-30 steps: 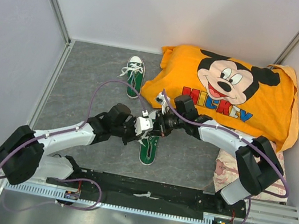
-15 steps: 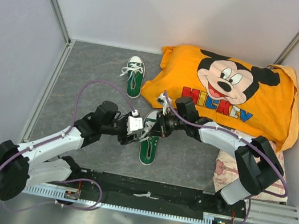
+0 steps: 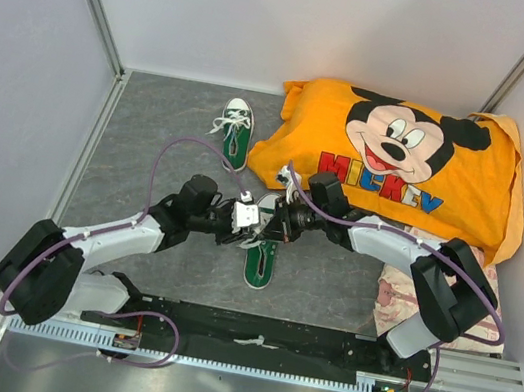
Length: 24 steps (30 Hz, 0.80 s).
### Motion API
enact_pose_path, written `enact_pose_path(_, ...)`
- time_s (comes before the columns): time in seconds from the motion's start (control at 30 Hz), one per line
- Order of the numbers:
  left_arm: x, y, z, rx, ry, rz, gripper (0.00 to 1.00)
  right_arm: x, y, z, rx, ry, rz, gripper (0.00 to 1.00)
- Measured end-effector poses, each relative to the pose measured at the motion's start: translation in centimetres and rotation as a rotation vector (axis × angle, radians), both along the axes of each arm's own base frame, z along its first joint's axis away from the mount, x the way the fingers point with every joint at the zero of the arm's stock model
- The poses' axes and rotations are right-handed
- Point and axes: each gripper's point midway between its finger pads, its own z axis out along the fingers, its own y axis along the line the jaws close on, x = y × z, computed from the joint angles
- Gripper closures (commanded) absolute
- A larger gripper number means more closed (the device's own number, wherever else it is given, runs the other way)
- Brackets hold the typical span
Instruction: Tie the shoes
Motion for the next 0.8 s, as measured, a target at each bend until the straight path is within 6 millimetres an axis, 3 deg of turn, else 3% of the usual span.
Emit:
enact_pose_path(0.13,0.1,-0.1,-0.6,0.013,-0.003,-0.014,0.83,0.0,0.1,0.1,0.005,-0.005,0.001,1.00)
enact_pose_path(0.3,0.3,-0.3,-0.2,0.002,-0.031,-0.029,0.92,0.0,0.1,0.1,0.014,-0.004,-0.004,1.00)
enact_pose_path(0.37,0.4,-0.4,0.0,-0.005,-0.039,-0.036,0.95,0.1,0.1,0.2,0.017,-0.005,-0.006,0.91)
enact_pose_path(0.5,0.5,-0.6,0.3,-0.013,-0.057,-0.046,0.98,0.0,0.2,0.3,0.022,-0.002,-0.003,0.59)
enact_pose_path(0.57,0.6,-0.7,0.4,-0.013,-0.066,-0.053,0.98,-0.1,0.2,0.3,0.021,0.001,0.002,0.51)
enact_pose_path(0.8,0.5,-0.9,0.5,-0.010,-0.099,-0.095,0.98,0.6,-0.5,1.3,-0.001,-0.013,0.021,0.56)
